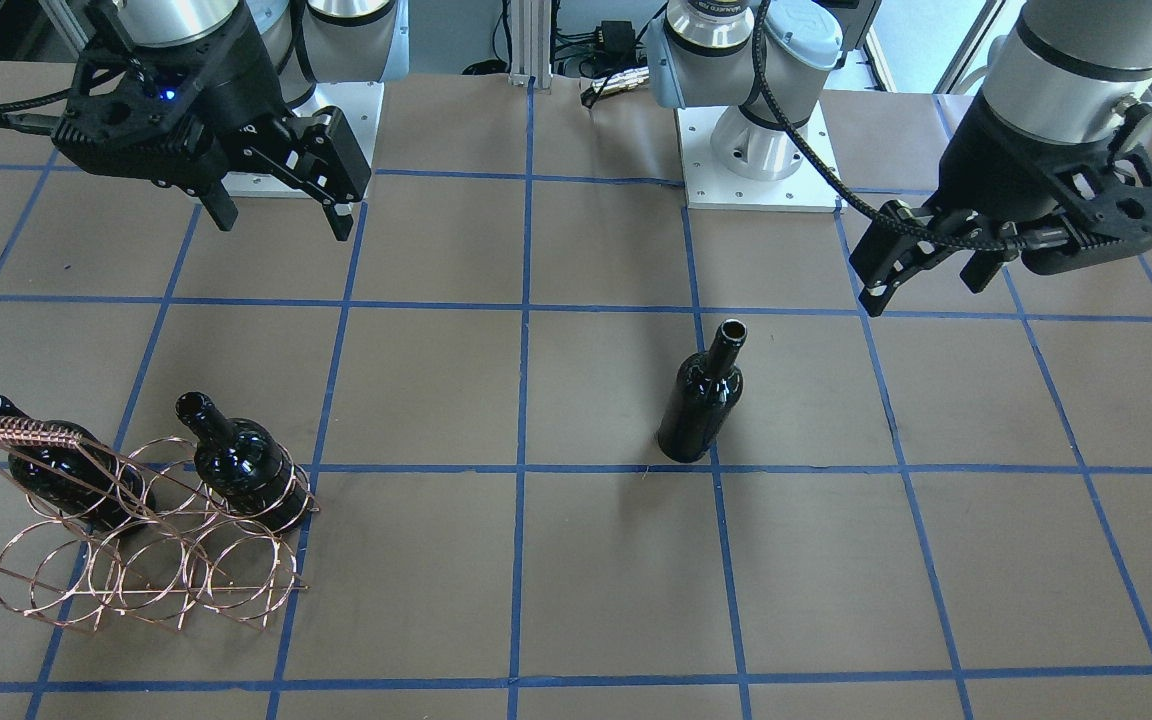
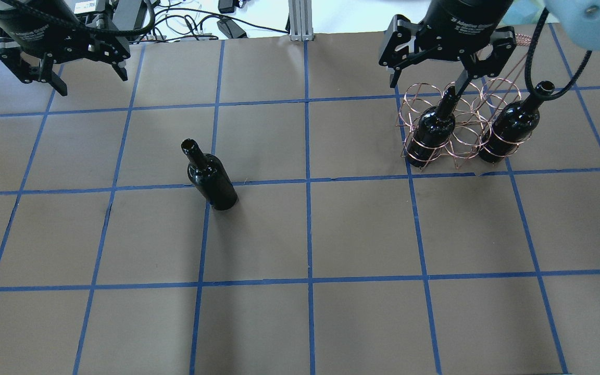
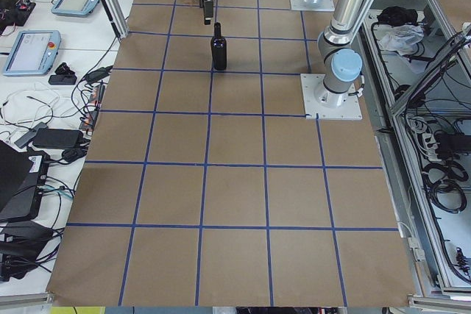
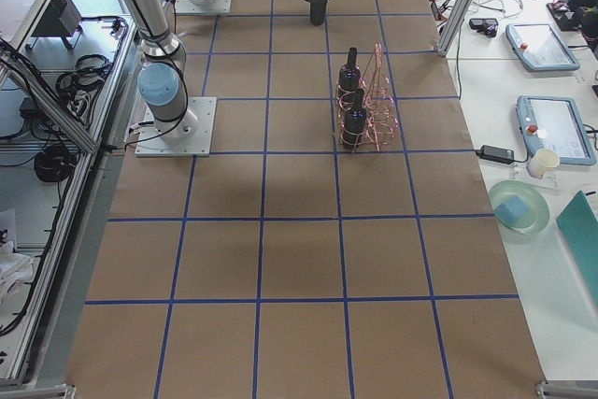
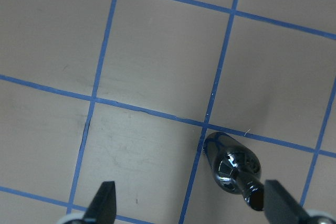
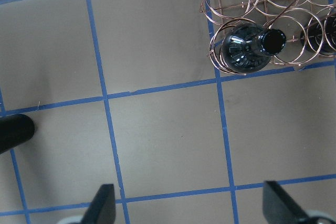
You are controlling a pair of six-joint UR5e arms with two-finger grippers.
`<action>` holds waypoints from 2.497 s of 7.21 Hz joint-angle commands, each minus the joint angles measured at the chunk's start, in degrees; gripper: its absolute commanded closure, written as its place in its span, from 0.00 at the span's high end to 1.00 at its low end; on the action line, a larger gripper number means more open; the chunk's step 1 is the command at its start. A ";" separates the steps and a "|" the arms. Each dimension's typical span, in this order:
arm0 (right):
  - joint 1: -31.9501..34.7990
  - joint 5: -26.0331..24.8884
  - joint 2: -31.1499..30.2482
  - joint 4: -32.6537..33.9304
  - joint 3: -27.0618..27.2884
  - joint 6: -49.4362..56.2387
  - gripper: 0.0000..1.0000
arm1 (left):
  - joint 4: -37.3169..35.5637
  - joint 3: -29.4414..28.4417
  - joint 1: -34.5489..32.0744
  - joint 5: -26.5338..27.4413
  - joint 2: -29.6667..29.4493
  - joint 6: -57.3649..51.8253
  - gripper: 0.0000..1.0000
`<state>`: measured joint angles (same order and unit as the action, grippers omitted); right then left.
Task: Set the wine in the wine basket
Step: 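Move the right gripper over the standing black bottle, then lower the right gripper onto the bottle neck and close on it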
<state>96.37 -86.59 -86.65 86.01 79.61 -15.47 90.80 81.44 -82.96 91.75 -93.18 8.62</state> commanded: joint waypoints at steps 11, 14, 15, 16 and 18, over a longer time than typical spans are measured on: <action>33.25 -7.88 23.53 13.30 -12.29 -34.28 1.00 | 6.50 0.56 11.84 4.49 4.50 -23.73 1.00; 33.89 -7.36 24.51 15.31 -12.81 -34.19 1.00 | 6.59 0.73 12.91 4.06 4.59 -23.73 1.00; 33.89 -7.45 25.47 17.07 -12.81 -34.10 1.00 | 6.50 0.73 12.73 3.62 4.59 -23.73 1.00; 33.89 -7.80 26.26 17.43 -12.99 -34.19 1.00 | 6.41 0.73 12.38 3.79 4.42 -23.65 1.00; 33.89 -7.81 27.15 17.26 -13.08 -34.54 0.95 | 6.50 0.73 12.38 3.79 4.50 -23.73 1.00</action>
<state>130.25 -94.45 -60.18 103.23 66.59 -49.85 97.25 82.18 -70.53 95.50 -88.72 -15.10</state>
